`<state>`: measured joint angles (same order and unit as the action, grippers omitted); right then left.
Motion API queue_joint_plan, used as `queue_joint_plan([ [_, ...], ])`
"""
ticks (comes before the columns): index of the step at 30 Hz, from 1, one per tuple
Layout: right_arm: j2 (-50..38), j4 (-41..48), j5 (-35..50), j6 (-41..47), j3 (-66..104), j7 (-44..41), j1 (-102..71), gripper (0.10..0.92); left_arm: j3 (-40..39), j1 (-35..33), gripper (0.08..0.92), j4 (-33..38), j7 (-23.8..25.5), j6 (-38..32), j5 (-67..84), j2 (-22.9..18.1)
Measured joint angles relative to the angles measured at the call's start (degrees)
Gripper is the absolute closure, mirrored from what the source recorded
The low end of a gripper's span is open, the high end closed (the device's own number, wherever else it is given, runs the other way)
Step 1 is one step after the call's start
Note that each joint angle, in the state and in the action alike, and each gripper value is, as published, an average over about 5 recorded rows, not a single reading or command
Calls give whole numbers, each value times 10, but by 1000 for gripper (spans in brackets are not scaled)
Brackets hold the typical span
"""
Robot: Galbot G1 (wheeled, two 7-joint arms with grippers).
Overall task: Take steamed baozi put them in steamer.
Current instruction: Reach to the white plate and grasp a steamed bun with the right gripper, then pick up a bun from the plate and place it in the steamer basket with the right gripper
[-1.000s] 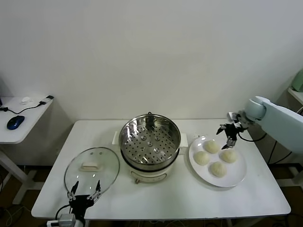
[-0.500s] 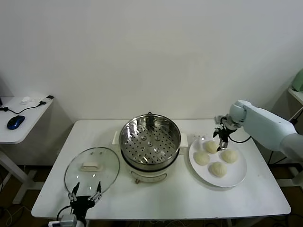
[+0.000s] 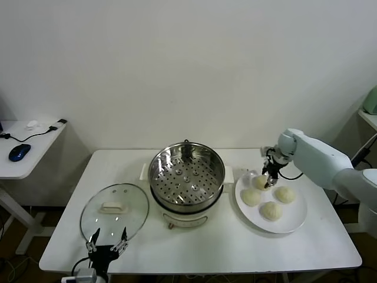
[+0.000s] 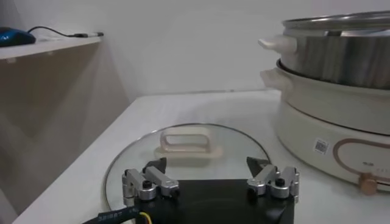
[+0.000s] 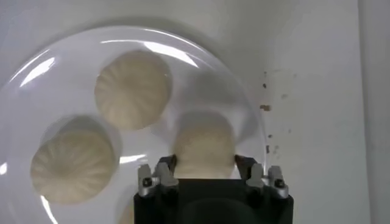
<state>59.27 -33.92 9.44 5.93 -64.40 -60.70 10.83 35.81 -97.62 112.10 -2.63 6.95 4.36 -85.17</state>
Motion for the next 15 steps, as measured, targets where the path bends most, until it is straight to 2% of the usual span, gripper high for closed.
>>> queue_joint_plan([
  [7,-16,-47,38,-5,-34,-15,60,499,-1,-7,177,9,-1,4,-5,-4],
  [15,-5,-173,140,-50,-134,-35,237,492,-8,-11,177,19,-2,5,-7,-4],
])
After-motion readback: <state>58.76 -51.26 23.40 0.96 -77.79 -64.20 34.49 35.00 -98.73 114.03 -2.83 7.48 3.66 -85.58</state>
